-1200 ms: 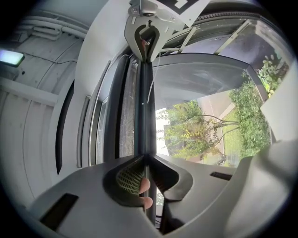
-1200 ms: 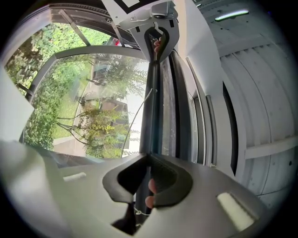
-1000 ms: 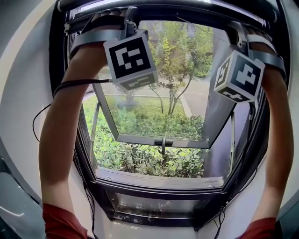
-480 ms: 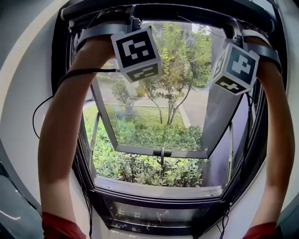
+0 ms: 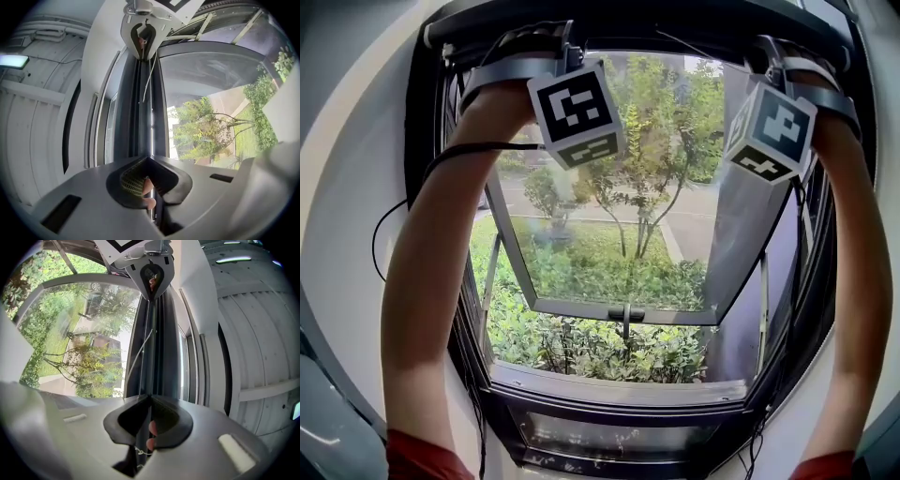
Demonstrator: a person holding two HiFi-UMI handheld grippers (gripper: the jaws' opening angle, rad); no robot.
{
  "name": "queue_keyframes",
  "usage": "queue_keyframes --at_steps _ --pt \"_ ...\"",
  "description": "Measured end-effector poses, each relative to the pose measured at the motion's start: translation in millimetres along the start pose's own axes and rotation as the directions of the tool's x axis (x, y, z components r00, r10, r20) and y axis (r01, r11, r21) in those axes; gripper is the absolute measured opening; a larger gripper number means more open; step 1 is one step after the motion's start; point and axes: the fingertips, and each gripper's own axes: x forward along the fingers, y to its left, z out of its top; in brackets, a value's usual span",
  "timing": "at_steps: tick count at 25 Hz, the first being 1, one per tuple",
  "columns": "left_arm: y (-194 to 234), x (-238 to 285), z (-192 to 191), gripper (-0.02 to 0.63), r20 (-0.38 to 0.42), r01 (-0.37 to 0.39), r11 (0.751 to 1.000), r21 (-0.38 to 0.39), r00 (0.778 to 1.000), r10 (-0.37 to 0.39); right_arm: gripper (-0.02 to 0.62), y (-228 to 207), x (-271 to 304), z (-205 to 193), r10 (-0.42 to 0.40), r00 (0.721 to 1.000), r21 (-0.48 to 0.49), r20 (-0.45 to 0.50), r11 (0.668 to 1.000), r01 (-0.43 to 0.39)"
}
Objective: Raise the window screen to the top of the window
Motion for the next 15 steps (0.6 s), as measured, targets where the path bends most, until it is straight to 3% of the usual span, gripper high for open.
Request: queue_keyframes --at_steps 11,15 --pt "0.2 -2.5 -13.8 0.005 -0.012 -0.037 0.999 -0.010 0.999 0.037 0.009 7.4 -3.0 5.0 -0.038 0.999 0.012 0.008 0.999 0.038" --pt "-5.9 -11.7 -14.2 0.005 0.012 -0.011 0.999 -0.047 1.000 0.012 0.009 12.3 -12.7 13.7 -0.031 0.999 0.024 0.022 0.999 0.031"
